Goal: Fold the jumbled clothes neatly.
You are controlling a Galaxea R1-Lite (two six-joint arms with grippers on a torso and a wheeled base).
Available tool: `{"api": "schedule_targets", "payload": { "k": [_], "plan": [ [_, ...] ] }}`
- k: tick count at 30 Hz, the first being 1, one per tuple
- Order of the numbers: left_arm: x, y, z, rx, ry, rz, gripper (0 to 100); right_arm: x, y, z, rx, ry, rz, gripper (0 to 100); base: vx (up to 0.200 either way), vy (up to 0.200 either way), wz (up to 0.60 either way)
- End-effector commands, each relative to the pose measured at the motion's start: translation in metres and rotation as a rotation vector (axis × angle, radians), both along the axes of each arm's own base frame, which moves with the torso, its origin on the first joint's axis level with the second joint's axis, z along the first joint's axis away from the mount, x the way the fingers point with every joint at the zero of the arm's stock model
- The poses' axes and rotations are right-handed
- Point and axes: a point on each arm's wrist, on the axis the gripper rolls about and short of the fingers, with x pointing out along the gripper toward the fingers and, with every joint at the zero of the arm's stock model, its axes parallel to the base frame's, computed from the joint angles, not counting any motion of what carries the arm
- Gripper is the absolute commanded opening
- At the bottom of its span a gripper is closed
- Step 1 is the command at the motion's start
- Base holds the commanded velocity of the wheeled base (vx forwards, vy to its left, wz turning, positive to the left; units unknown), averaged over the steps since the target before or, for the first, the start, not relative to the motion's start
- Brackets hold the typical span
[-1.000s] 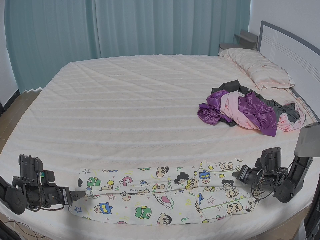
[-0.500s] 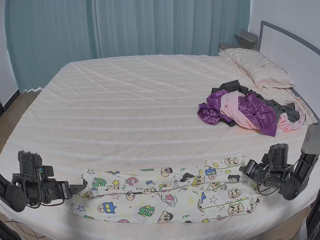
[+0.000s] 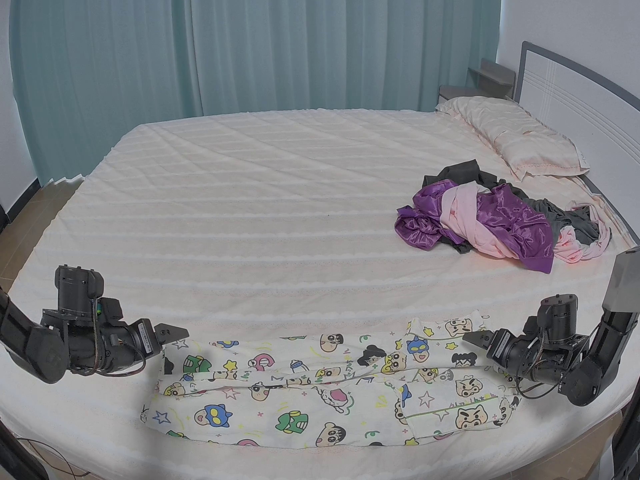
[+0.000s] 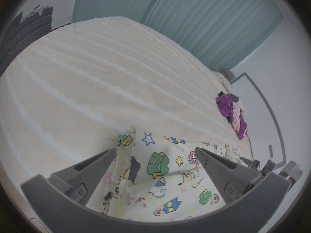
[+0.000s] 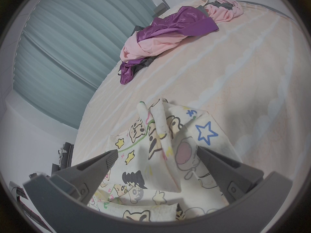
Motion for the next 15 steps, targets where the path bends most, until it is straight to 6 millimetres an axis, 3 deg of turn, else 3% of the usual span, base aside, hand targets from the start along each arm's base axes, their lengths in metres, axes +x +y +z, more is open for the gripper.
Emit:
{"api": "schedule_targets", "payload": {
  "k": [1, 12, 13, 15],
  "plan": [
    [0.015, -0.002, -0.024, 0.030, 0.081, -0.045, 100, -0.005, 0.001, -0.001, 0.002, 0.002, 0.008, 100, 0.000, 0.000, 0.00],
    [0.022, -0.012, -0.037, 0.049, 0.115, -0.101, 100, -0.007, 0.002, -0.005, 0.007, -0.026, 0.016, 100, 0.000, 0.000, 0.00],
    [0.022, -0.012, -0.037, 0.049, 0.115, -0.101, 0, -0.007, 0.002, -0.005, 0.007, -0.026, 0.016, 100, 0.000, 0.000, 0.00],
    [0.030, -0.013, -0.038, 0.050, 0.106, -0.089, 0, -0.008, 0.003, -0.006, 0.006, -0.020, 0.021, 100, 0.000, 0.000, 0.00]
  ]
}}
